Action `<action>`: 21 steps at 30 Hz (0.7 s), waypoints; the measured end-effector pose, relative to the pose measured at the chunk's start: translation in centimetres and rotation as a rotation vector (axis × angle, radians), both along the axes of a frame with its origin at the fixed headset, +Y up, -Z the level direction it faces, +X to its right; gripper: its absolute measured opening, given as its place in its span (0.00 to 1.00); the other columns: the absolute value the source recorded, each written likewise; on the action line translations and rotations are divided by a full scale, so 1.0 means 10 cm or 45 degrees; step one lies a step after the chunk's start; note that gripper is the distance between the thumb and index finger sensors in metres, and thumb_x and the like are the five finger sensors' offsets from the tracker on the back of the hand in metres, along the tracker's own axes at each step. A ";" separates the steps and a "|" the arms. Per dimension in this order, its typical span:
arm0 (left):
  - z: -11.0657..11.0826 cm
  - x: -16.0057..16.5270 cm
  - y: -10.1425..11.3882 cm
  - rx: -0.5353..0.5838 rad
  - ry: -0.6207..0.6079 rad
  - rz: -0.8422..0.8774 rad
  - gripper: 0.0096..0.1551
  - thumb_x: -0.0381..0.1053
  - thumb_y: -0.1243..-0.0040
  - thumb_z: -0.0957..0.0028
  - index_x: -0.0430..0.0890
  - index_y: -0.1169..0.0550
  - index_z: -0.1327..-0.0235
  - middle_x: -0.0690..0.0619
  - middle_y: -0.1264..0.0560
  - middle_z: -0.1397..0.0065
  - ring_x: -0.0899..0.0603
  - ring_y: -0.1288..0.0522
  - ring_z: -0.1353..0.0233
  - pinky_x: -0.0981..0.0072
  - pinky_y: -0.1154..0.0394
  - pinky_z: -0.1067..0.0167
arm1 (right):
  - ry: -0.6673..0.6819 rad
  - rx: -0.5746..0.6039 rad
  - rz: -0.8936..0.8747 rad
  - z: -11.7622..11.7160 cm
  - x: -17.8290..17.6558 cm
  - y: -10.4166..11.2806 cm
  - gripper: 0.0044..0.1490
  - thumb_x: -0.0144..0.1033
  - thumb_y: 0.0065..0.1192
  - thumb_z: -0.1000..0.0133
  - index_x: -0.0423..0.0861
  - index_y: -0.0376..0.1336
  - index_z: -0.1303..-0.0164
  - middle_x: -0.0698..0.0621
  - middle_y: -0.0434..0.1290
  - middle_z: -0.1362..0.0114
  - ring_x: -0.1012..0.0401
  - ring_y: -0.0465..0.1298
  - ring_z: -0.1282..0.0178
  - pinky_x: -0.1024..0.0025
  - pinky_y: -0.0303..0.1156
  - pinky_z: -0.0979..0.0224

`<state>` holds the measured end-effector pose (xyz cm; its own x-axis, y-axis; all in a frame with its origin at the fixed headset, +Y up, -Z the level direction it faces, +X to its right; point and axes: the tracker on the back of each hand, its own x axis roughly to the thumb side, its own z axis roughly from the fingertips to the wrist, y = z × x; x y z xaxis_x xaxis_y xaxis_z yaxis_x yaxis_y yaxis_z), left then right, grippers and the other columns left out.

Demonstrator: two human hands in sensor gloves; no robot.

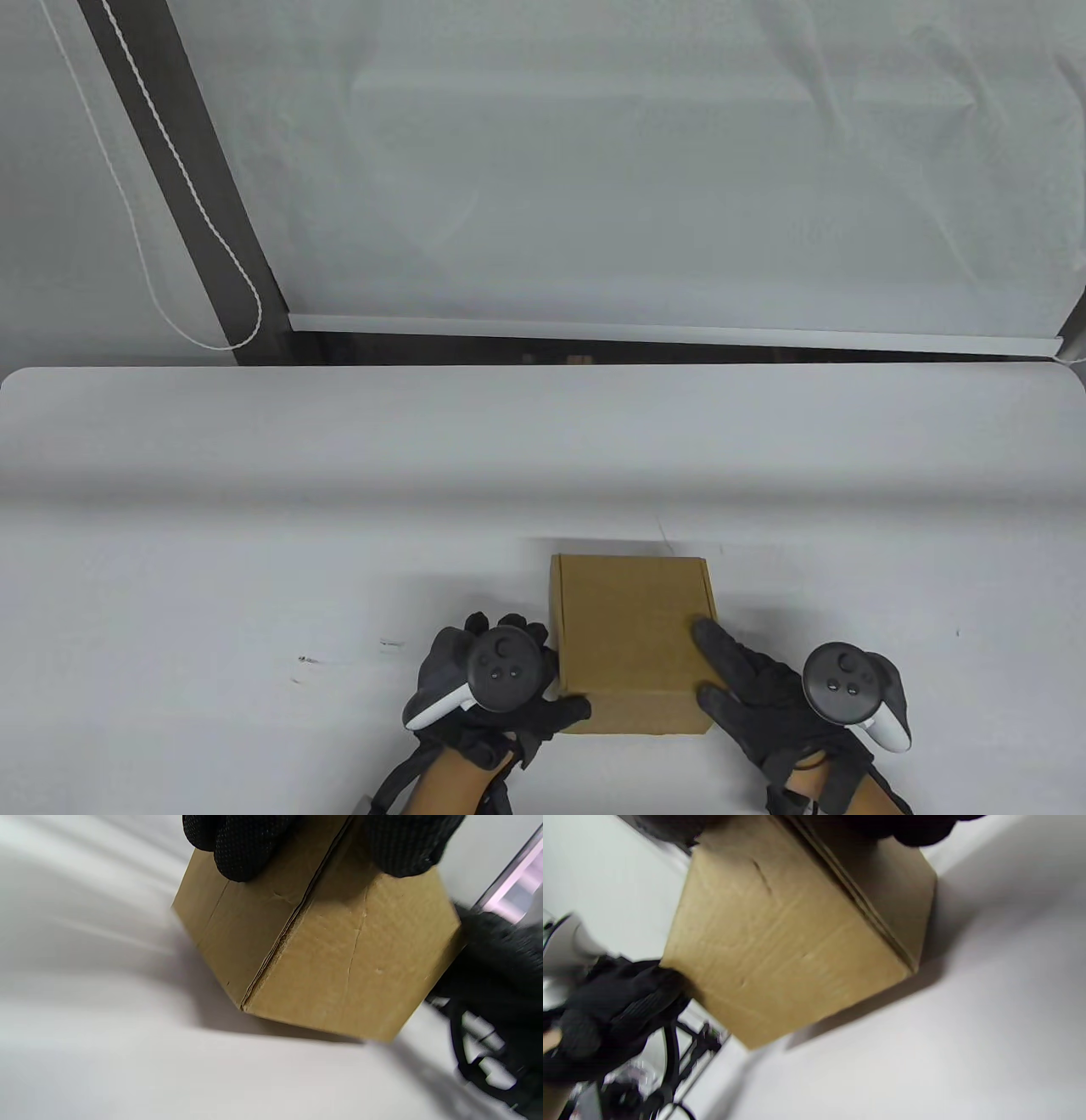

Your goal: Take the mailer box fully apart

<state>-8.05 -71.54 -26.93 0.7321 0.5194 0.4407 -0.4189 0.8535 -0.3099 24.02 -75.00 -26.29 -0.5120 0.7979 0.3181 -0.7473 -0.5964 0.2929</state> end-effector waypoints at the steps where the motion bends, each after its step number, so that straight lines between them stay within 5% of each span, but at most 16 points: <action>1: 0.02 0.00 0.04 0.069 0.010 0.055 0.44 0.61 0.37 0.47 0.27 0.27 0.34 0.30 0.40 0.20 0.24 0.49 0.21 0.21 0.63 0.33 | -0.055 0.055 -0.048 0.00 0.03 0.03 0.45 0.60 0.51 0.38 0.54 0.42 0.14 0.20 0.54 0.25 0.28 0.61 0.28 0.33 0.55 0.28; 7: 0.08 0.03 0.15 0.133 -0.153 0.598 0.49 0.65 0.37 0.46 0.40 0.43 0.25 0.27 0.46 0.21 0.20 0.37 0.29 0.18 0.53 0.35 | -0.275 0.283 -0.354 0.05 0.20 0.22 0.48 0.64 0.52 0.40 0.42 0.54 0.19 0.23 0.72 0.46 0.36 0.75 0.53 0.40 0.65 0.45; 10: 0.13 0.08 0.15 0.096 -0.200 0.611 0.57 0.68 0.37 0.47 0.53 0.57 0.19 0.25 0.48 0.23 0.17 0.37 0.32 0.17 0.52 0.36 | -0.347 0.352 -0.370 0.09 0.24 0.31 0.47 0.65 0.53 0.40 0.37 0.63 0.27 0.27 0.76 0.59 0.43 0.76 0.67 0.46 0.68 0.56; 13: 0.14 0.13 0.13 0.088 -0.277 0.548 0.54 0.71 0.39 0.47 0.66 0.58 0.20 0.25 0.47 0.24 0.17 0.34 0.34 0.18 0.49 0.36 | -0.388 0.380 -0.382 0.10 0.30 0.38 0.44 0.63 0.54 0.40 0.35 0.70 0.37 0.31 0.77 0.68 0.48 0.75 0.76 0.50 0.69 0.63; 18: 0.15 0.21 0.11 0.010 -0.345 0.391 0.48 0.71 0.38 0.48 0.60 0.44 0.17 0.22 0.41 0.31 0.19 0.31 0.37 0.17 0.50 0.37 | -0.380 0.029 -0.216 0.04 0.34 0.28 0.40 0.62 0.51 0.37 0.37 0.71 0.41 0.37 0.77 0.70 0.52 0.74 0.76 0.52 0.69 0.62; 21: 0.16 0.27 0.04 -0.113 -0.362 0.277 0.60 0.74 0.41 0.48 0.51 0.56 0.16 0.26 0.61 0.22 0.19 0.50 0.25 0.16 0.61 0.36 | -0.415 -0.080 -0.308 0.04 0.31 0.21 0.40 0.61 0.52 0.37 0.35 0.71 0.42 0.36 0.77 0.71 0.51 0.73 0.78 0.51 0.68 0.64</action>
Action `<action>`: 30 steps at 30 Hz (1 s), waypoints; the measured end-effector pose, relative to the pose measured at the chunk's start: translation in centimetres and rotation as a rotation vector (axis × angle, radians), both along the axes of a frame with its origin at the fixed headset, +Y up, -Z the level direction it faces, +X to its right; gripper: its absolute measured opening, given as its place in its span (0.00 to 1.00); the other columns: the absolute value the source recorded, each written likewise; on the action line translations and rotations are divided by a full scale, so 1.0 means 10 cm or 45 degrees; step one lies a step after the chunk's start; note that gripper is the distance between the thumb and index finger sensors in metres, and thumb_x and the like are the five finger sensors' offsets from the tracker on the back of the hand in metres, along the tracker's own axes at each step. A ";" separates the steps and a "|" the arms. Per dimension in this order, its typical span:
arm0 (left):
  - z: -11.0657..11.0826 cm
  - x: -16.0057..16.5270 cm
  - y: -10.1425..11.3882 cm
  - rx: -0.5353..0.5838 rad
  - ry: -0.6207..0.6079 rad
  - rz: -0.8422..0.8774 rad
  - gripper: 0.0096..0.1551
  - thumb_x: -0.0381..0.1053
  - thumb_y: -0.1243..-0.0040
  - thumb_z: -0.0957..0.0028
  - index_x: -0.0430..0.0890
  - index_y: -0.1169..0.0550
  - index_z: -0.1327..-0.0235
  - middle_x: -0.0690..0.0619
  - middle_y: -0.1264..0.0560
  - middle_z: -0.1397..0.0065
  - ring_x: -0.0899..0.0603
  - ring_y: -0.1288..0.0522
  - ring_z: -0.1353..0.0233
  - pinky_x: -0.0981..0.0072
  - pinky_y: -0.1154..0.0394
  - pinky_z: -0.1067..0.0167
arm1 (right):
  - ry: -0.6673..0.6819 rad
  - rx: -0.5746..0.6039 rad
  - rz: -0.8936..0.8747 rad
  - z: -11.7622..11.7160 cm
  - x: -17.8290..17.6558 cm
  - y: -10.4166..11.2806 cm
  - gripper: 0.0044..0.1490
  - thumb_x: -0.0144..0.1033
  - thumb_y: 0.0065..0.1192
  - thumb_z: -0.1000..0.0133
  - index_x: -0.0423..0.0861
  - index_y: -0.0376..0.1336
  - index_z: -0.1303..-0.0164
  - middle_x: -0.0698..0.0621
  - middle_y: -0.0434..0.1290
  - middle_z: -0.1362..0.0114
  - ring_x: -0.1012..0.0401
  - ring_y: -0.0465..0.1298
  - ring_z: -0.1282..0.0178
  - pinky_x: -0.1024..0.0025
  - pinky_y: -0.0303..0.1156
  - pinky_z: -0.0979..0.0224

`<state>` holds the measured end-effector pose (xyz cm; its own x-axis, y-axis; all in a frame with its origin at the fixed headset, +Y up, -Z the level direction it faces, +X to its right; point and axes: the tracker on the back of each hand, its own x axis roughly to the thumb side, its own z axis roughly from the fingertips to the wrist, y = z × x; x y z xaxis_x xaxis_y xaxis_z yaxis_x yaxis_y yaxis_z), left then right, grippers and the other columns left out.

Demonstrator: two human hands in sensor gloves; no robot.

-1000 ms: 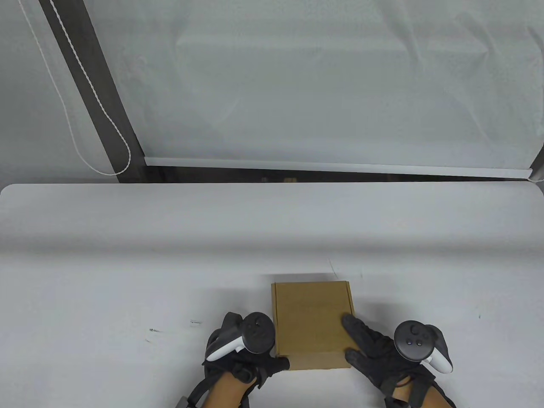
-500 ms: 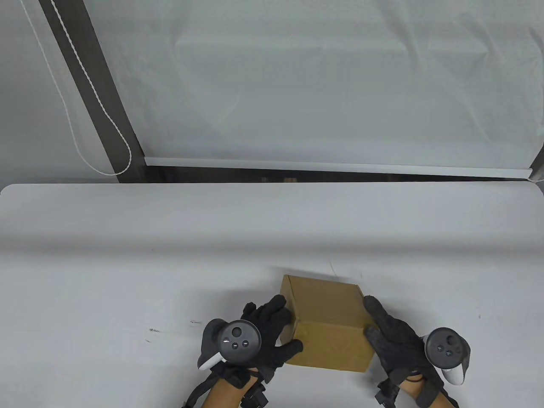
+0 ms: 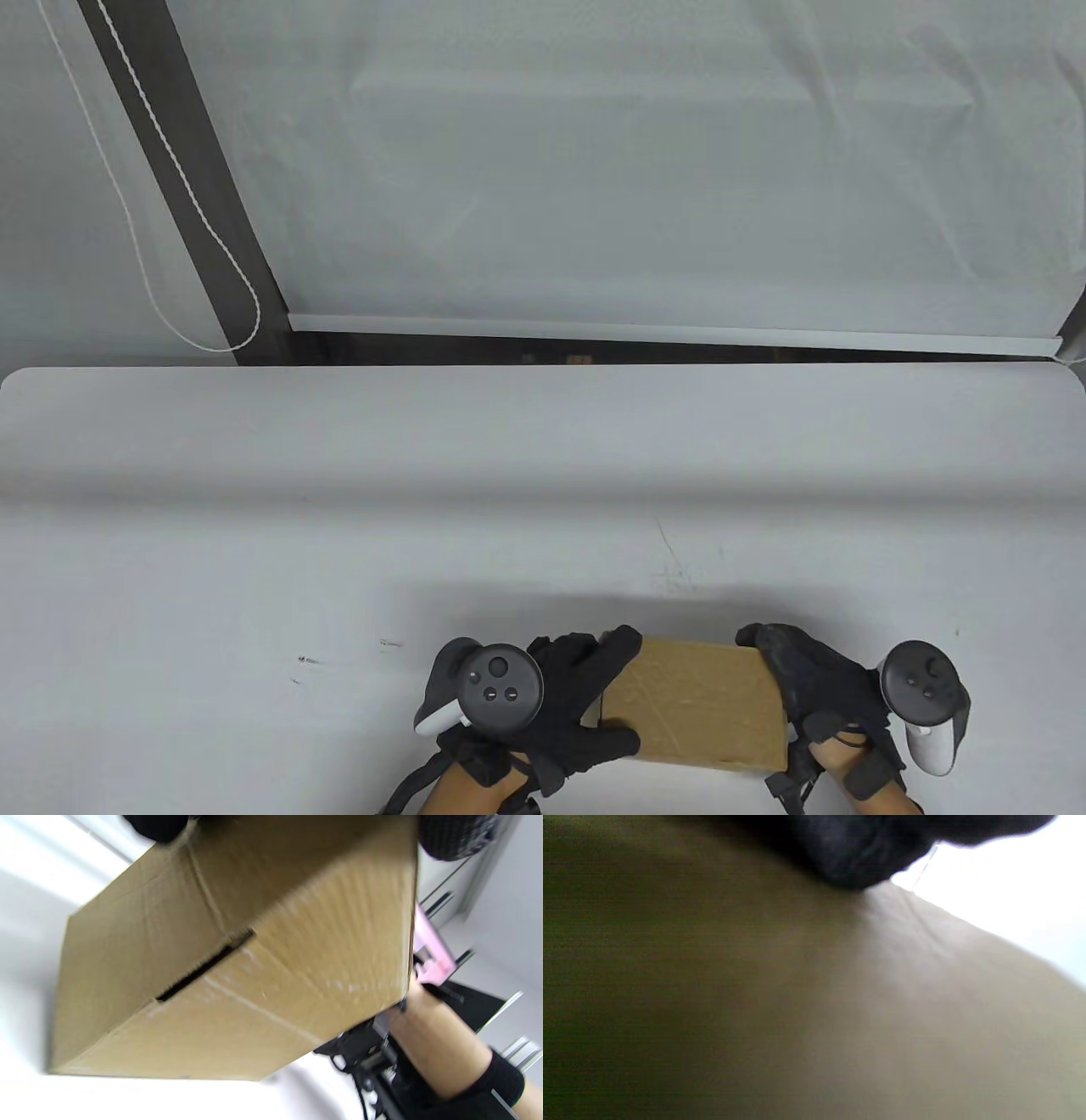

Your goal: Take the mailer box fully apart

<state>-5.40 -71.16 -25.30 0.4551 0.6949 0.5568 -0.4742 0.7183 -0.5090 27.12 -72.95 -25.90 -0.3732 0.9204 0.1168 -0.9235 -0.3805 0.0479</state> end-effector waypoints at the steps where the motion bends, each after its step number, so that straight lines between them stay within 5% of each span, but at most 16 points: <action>1: 0.01 0.04 -0.02 -0.035 -0.046 -0.051 0.64 0.75 0.40 0.48 0.47 0.59 0.17 0.29 0.70 0.22 0.21 0.60 0.22 0.17 0.65 0.36 | 0.031 -0.076 0.054 0.00 -0.03 -0.07 0.40 0.60 0.51 0.36 0.35 0.72 0.42 0.36 0.77 0.71 0.50 0.73 0.77 0.51 0.68 0.63; 3: 0.04 0.07 0.01 -0.052 -0.073 -0.055 0.68 0.73 0.38 0.49 0.44 0.64 0.20 0.39 0.78 0.22 0.25 0.70 0.21 0.20 0.70 0.36 | 0.011 -0.045 -0.017 0.01 -0.01 -0.11 0.42 0.63 0.50 0.37 0.35 0.71 0.42 0.36 0.77 0.70 0.50 0.73 0.77 0.51 0.68 0.63; 5: 0.05 0.07 0.05 -0.024 -0.055 -0.074 0.68 0.68 0.32 0.50 0.41 0.61 0.20 0.40 0.74 0.20 0.26 0.70 0.21 0.22 0.73 0.35 | 0.036 -0.067 0.001 -0.01 -0.01 -0.10 0.42 0.63 0.49 0.37 0.35 0.71 0.41 0.36 0.77 0.70 0.50 0.74 0.76 0.50 0.68 0.62; 12: 0.03 0.02 0.11 0.048 0.025 -0.068 0.68 0.66 0.28 0.52 0.38 0.56 0.19 0.35 0.66 0.18 0.24 0.58 0.22 0.21 0.71 0.35 | 0.101 0.002 0.018 -0.03 0.01 -0.05 0.44 0.61 0.49 0.37 0.35 0.64 0.30 0.30 0.76 0.59 0.45 0.75 0.66 0.45 0.67 0.53; 14: 0.02 -0.03 0.15 0.081 0.076 -0.076 0.68 0.66 0.27 0.53 0.35 0.53 0.19 0.34 0.62 0.18 0.23 0.57 0.23 0.21 0.71 0.35 | 0.158 0.058 -0.002 -0.02 0.02 0.02 0.46 0.63 0.48 0.37 0.37 0.58 0.23 0.25 0.70 0.44 0.39 0.73 0.51 0.40 0.64 0.42; 15: 0.02 -0.05 0.15 0.087 0.078 -0.081 0.69 0.67 0.27 0.54 0.35 0.53 0.19 0.34 0.62 0.18 0.22 0.56 0.23 0.21 0.71 0.35 | 0.190 0.093 -0.019 -0.02 0.01 0.04 0.48 0.64 0.48 0.37 0.38 0.54 0.20 0.24 0.63 0.29 0.34 0.68 0.36 0.36 0.59 0.32; 18: 0.02 -0.03 0.14 0.090 0.043 -0.084 0.69 0.67 0.27 0.54 0.36 0.53 0.19 0.34 0.62 0.18 0.23 0.55 0.23 0.21 0.71 0.35 | 0.342 0.145 -0.087 -0.01 -0.11 0.01 0.51 0.66 0.47 0.37 0.43 0.45 0.15 0.25 0.48 0.17 0.31 0.56 0.22 0.33 0.51 0.23; 22: 0.03 -0.02 0.15 0.108 0.035 -0.085 0.68 0.70 0.31 0.54 0.36 0.52 0.19 0.34 0.61 0.18 0.23 0.54 0.24 0.21 0.70 0.35 | 0.598 0.061 -0.011 0.00 -0.23 -0.03 0.59 0.71 0.46 0.38 0.46 0.30 0.15 0.29 0.37 0.15 0.32 0.47 0.17 0.33 0.45 0.20; 30: 0.07 -0.02 0.24 0.222 0.156 0.004 0.65 0.76 0.38 0.53 0.29 0.40 0.22 0.26 0.48 0.21 0.20 0.43 0.28 0.19 0.64 0.34 | 0.580 0.172 -0.127 -0.03 -0.18 -0.03 0.61 0.76 0.42 0.41 0.44 0.35 0.13 0.27 0.40 0.14 0.31 0.49 0.18 0.33 0.47 0.21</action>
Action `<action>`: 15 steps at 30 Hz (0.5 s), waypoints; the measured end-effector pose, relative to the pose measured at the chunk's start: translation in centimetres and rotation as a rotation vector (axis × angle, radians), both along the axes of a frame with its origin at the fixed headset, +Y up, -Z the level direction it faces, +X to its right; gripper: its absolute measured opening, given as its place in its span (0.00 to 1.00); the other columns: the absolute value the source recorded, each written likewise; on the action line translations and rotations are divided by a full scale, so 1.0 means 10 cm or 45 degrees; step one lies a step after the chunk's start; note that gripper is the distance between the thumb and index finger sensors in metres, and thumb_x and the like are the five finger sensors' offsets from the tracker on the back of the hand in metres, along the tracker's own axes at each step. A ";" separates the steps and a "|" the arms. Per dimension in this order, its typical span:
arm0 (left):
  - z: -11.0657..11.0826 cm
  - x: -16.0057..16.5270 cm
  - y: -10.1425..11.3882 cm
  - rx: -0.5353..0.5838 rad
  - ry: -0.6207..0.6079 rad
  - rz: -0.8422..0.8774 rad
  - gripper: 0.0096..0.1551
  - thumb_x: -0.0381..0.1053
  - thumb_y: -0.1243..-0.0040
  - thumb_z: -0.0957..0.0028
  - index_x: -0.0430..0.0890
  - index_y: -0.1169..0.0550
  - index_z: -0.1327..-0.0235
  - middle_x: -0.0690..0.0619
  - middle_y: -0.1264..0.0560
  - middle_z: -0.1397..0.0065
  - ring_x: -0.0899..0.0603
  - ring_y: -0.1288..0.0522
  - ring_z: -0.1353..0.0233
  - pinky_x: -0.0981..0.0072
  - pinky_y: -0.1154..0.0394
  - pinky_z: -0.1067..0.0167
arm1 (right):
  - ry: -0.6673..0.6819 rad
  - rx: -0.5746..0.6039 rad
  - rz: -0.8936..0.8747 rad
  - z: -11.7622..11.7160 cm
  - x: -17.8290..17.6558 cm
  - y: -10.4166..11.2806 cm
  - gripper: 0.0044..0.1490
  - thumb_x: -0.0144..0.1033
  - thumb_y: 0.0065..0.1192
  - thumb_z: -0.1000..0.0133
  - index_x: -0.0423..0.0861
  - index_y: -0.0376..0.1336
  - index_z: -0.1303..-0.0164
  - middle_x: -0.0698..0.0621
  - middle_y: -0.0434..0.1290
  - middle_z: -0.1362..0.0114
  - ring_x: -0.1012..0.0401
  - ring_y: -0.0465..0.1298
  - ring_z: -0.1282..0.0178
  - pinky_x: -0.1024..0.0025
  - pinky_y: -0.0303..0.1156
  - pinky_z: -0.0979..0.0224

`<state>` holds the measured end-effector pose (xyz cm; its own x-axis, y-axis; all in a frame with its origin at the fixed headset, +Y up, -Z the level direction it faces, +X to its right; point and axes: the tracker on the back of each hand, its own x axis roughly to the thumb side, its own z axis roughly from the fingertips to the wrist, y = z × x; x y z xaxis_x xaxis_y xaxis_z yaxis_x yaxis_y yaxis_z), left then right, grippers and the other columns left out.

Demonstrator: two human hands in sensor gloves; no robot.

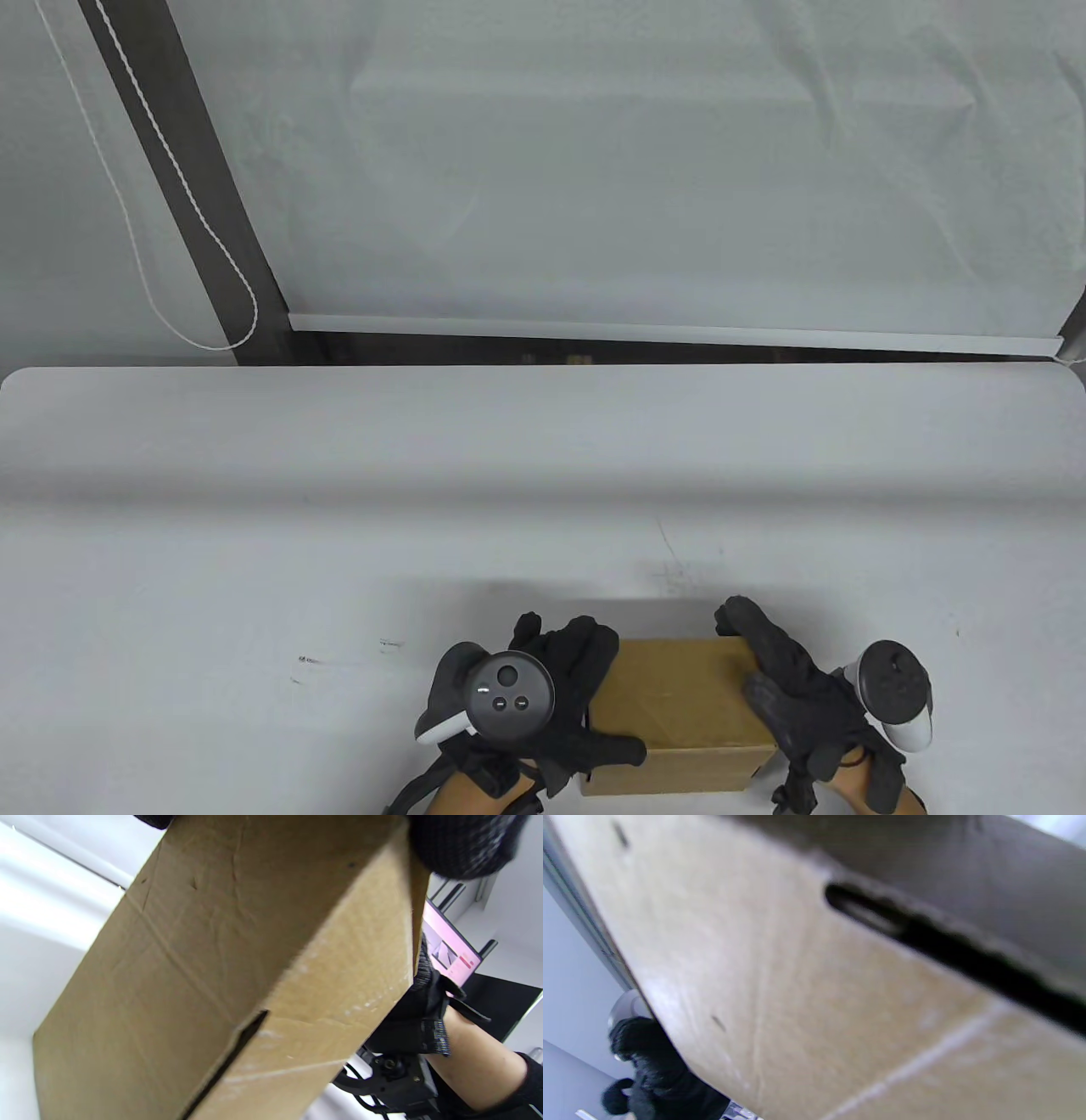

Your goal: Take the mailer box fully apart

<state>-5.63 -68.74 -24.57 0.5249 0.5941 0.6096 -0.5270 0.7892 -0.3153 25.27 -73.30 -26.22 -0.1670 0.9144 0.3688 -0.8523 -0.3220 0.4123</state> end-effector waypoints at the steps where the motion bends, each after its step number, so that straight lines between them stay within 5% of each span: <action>1: 0.00 0.00 0.00 0.017 0.016 0.023 0.65 0.78 0.42 0.53 0.29 0.39 0.23 0.26 0.45 0.22 0.20 0.41 0.29 0.19 0.62 0.35 | 0.004 -0.007 -0.031 0.00 0.00 0.01 0.61 0.77 0.43 0.42 0.44 0.36 0.13 0.27 0.39 0.14 0.31 0.50 0.18 0.33 0.48 0.20; 10: -0.01 -0.13 -0.03 0.027 0.240 0.338 0.61 0.81 0.56 0.48 0.29 0.33 0.27 0.25 0.33 0.28 0.21 0.30 0.37 0.18 0.52 0.37 | 0.184 0.002 -0.218 0.05 0.01 0.24 0.66 0.81 0.50 0.44 0.44 0.37 0.13 0.29 0.38 0.13 0.32 0.47 0.16 0.34 0.46 0.19; 15: -0.01 -0.18 -0.06 -0.035 0.351 0.526 0.61 0.81 0.57 0.47 0.28 0.31 0.29 0.26 0.29 0.31 0.22 0.27 0.40 0.19 0.49 0.39 | 0.319 -0.032 0.181 0.06 0.00 0.29 0.68 0.74 0.60 0.41 0.42 0.33 0.14 0.30 0.39 0.13 0.32 0.48 0.15 0.32 0.47 0.19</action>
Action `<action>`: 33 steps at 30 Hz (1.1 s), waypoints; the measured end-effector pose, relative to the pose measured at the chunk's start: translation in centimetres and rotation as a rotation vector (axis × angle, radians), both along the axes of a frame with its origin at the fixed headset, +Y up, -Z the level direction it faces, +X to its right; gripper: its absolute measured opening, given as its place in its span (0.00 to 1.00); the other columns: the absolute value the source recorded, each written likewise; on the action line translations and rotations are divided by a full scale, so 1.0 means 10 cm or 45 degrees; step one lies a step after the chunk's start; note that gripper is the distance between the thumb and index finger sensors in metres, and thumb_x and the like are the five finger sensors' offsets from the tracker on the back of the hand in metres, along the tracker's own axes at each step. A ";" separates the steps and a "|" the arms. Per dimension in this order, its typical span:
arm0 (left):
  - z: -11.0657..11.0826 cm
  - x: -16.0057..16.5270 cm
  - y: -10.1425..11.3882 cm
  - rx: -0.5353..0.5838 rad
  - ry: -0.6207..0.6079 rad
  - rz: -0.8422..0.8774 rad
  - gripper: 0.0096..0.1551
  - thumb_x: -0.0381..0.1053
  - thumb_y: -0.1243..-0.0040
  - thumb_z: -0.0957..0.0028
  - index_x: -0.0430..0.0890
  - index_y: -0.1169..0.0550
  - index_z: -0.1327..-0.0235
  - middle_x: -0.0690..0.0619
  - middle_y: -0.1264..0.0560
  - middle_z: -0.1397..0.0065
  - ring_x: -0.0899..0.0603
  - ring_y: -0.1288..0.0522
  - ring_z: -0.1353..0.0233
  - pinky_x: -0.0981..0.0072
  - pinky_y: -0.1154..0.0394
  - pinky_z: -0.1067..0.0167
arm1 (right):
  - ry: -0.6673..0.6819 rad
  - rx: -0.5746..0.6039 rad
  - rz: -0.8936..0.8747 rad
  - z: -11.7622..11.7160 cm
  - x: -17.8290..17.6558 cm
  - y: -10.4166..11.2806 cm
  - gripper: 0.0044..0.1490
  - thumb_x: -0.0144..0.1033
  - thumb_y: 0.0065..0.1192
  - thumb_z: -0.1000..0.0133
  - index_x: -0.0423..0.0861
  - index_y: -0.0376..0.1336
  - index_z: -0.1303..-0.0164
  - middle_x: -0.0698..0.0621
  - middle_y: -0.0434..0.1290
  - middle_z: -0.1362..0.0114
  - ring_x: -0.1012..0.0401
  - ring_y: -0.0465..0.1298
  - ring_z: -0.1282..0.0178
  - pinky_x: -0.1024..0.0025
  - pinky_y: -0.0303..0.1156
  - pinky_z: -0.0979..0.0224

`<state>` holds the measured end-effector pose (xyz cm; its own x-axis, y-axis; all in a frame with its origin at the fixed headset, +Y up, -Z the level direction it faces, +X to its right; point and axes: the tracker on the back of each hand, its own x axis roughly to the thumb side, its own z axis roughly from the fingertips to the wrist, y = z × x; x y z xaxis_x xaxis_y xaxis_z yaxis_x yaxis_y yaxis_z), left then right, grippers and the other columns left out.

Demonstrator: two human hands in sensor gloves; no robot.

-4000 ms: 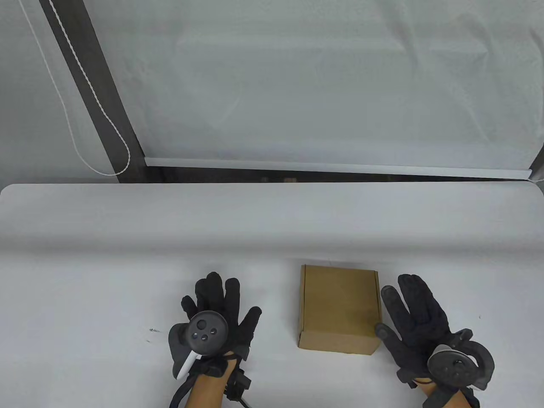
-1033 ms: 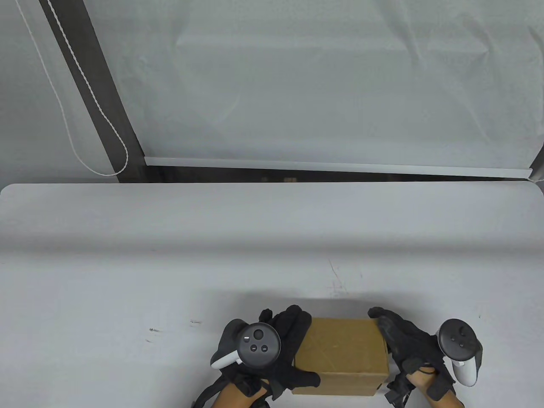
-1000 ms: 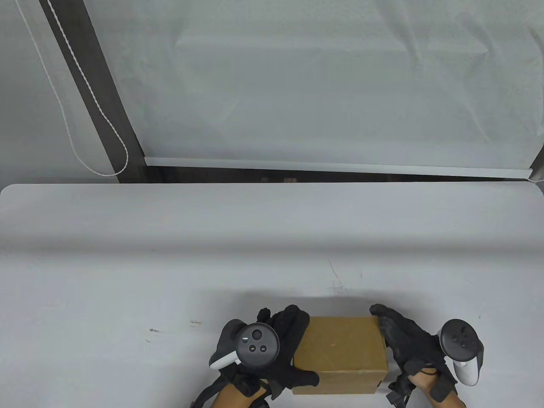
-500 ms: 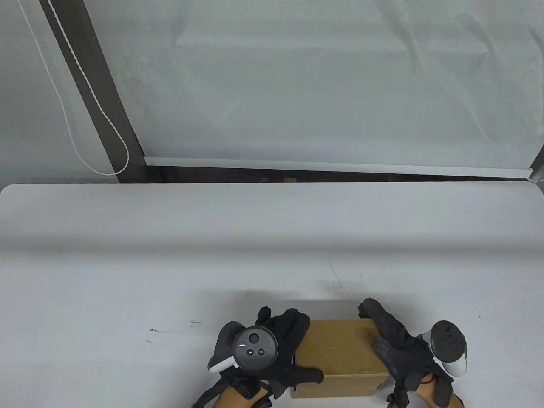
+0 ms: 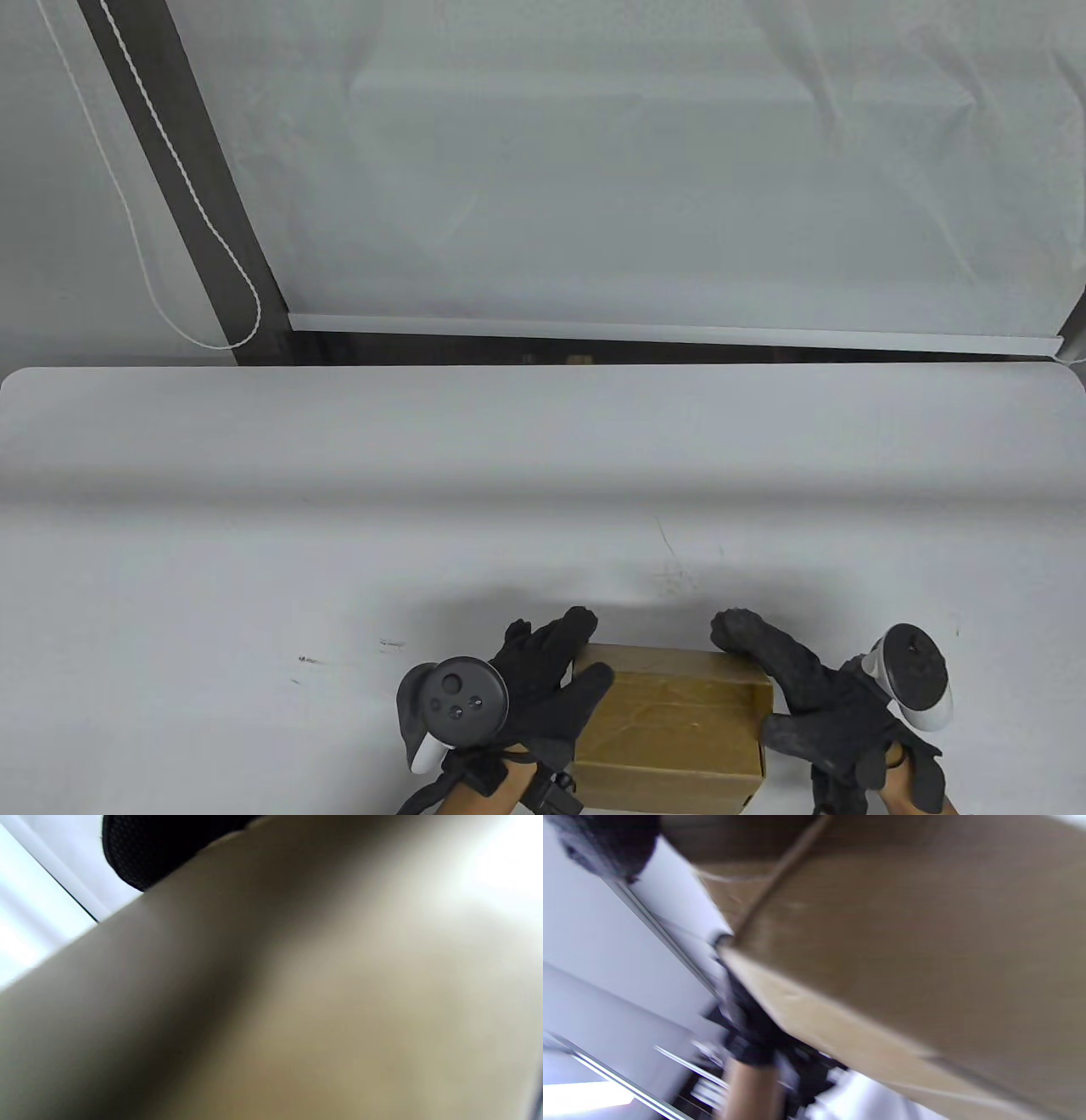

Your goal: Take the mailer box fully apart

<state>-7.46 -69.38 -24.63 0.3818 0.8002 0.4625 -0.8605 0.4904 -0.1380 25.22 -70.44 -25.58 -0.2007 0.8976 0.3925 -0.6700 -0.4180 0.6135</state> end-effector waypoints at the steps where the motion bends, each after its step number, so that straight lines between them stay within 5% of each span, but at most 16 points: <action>1: 0.01 0.00 0.00 -0.019 0.004 -0.020 0.62 0.81 0.56 0.48 0.29 0.33 0.28 0.26 0.31 0.29 0.22 0.28 0.38 0.19 0.50 0.38 | -0.004 -0.007 0.002 0.00 0.00 -0.01 0.67 0.72 0.60 0.40 0.42 0.33 0.14 0.29 0.38 0.13 0.31 0.48 0.15 0.31 0.48 0.20; 3: -0.02 0.00 -0.04 -0.011 -0.069 -0.027 0.62 0.81 0.55 0.47 0.30 0.37 0.24 0.27 0.34 0.27 0.22 0.31 0.35 0.18 0.52 0.38 | -0.130 0.005 -0.124 -0.01 0.01 0.00 0.60 0.69 0.59 0.38 0.39 0.41 0.14 0.26 0.44 0.14 0.28 0.53 0.18 0.29 0.52 0.23; 10: -0.07 0.13 -0.17 -0.108 -0.241 -0.235 0.61 0.74 0.44 0.45 0.33 0.50 0.20 0.29 0.41 0.21 0.22 0.37 0.28 0.17 0.56 0.37 | -0.523 0.042 -0.379 -0.02 0.15 -0.04 0.61 0.78 0.42 0.38 0.31 0.57 0.23 0.25 0.72 0.31 0.31 0.75 0.37 0.34 0.69 0.39; 14: -0.13 0.09 -0.26 -0.248 -0.223 -0.057 0.47 0.64 0.40 0.43 0.35 0.39 0.23 0.31 0.37 0.23 0.23 0.35 0.29 0.18 0.55 0.36 | -0.528 -0.101 -0.533 -0.03 0.15 -0.11 0.61 0.77 0.39 0.38 0.29 0.62 0.28 0.25 0.77 0.37 0.32 0.78 0.43 0.34 0.70 0.43; 17: -0.17 0.03 -0.31 -0.315 -0.163 0.122 0.29 0.55 0.39 0.42 0.36 0.25 0.36 0.33 0.30 0.27 0.25 0.32 0.31 0.19 0.54 0.36 | -0.537 -0.145 -0.551 -0.02 0.15 -0.13 0.61 0.76 0.36 0.37 0.29 0.63 0.29 0.25 0.78 0.38 0.32 0.79 0.43 0.35 0.71 0.43; 20: -0.20 -0.01 -0.34 -0.340 -0.136 0.143 0.23 0.52 0.38 0.42 0.38 0.21 0.42 0.36 0.28 0.28 0.26 0.32 0.31 0.20 0.55 0.35 | -0.599 -0.198 -0.596 -0.03 0.19 -0.16 0.57 0.71 0.36 0.37 0.29 0.64 0.30 0.26 0.78 0.38 0.33 0.80 0.44 0.35 0.71 0.44; 23: -0.21 -0.06 -0.35 -0.345 -0.090 0.195 0.22 0.51 0.38 0.42 0.39 0.20 0.43 0.38 0.27 0.28 0.27 0.32 0.30 0.21 0.54 0.34 | -0.465 -0.188 -0.587 -0.12 0.25 -0.25 0.57 0.74 0.40 0.38 0.32 0.62 0.26 0.27 0.76 0.32 0.32 0.77 0.38 0.35 0.69 0.39; 27: -0.20 -0.12 -0.33 -0.306 -0.037 0.280 0.21 0.50 0.38 0.42 0.40 0.21 0.42 0.39 0.28 0.27 0.28 0.32 0.29 0.21 0.55 0.34 | -0.009 -0.405 -0.369 -0.15 0.17 -0.40 0.66 0.75 0.55 0.40 0.41 0.34 0.13 0.31 0.41 0.11 0.33 0.48 0.14 0.30 0.48 0.21; 29: -0.19 -0.12 -0.32 -0.292 -0.056 0.285 0.21 0.50 0.38 0.42 0.43 0.22 0.40 0.41 0.29 0.26 0.29 0.34 0.27 0.21 0.56 0.32 | -0.018 -0.317 -0.167 -0.13 0.10 -0.36 0.64 0.67 0.61 0.39 0.45 0.32 0.14 0.35 0.36 0.10 0.35 0.44 0.12 0.30 0.46 0.20; 33: -0.18 -0.13 -0.22 -0.143 -0.159 0.398 0.20 0.47 0.36 0.42 0.45 0.22 0.38 0.41 0.32 0.22 0.28 0.40 0.23 0.19 0.61 0.32 | -0.269 0.187 0.033 -0.09 0.07 -0.09 0.53 0.58 0.67 0.41 0.50 0.44 0.14 0.34 0.50 0.12 0.31 0.57 0.18 0.30 0.52 0.22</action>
